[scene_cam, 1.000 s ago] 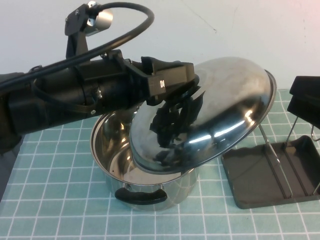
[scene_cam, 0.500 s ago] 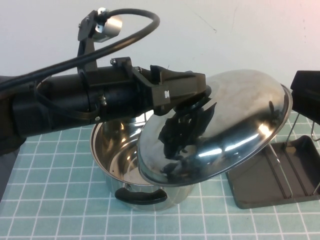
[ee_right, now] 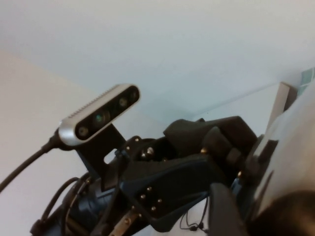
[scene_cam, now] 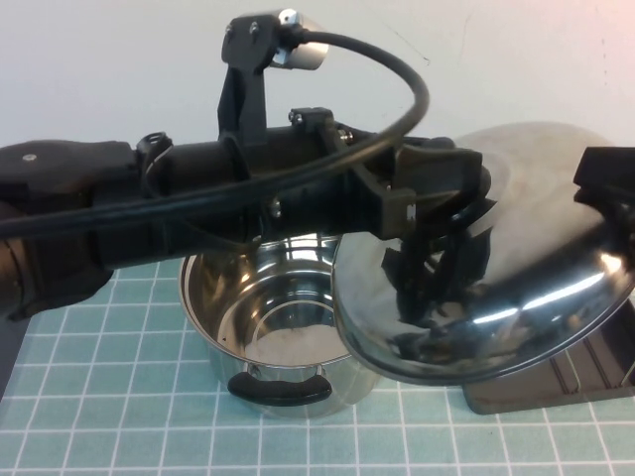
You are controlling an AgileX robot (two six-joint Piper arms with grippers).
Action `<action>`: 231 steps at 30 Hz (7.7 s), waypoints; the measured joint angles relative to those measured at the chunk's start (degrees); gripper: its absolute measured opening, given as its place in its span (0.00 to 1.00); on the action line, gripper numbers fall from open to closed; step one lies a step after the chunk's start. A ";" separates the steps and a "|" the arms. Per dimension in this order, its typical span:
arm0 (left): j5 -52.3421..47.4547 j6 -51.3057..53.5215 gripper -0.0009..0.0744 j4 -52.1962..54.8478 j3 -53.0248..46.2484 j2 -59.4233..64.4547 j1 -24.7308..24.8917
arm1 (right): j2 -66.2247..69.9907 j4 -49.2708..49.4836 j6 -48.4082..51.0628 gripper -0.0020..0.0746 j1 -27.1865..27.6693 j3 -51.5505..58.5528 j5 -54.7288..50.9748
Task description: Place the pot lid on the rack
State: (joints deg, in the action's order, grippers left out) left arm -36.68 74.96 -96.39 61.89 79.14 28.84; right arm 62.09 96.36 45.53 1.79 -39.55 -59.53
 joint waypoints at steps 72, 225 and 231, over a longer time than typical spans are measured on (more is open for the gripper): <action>36.28 -28.96 0.01 51.92 -19.95 -26.76 -6.86 | 19.32 -34.52 17.75 0.09 -0.13 -17.02 7.26; 21.71 -26.39 0.01 35.84 -58.98 -63.90 -6.26 | -62.90 -102.17 -32.29 0.02 -0.70 40.87 39.18; 25.46 -68.16 0.01 78.23 -58.98 -69.54 -7.12 | -62.90 -102.04 -32.29 0.02 -0.70 40.87 39.18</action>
State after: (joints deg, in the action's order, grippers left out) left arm -11.22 6.80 -18.17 2.92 9.59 21.72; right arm -0.81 -5.69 13.25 1.09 1.32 -20.36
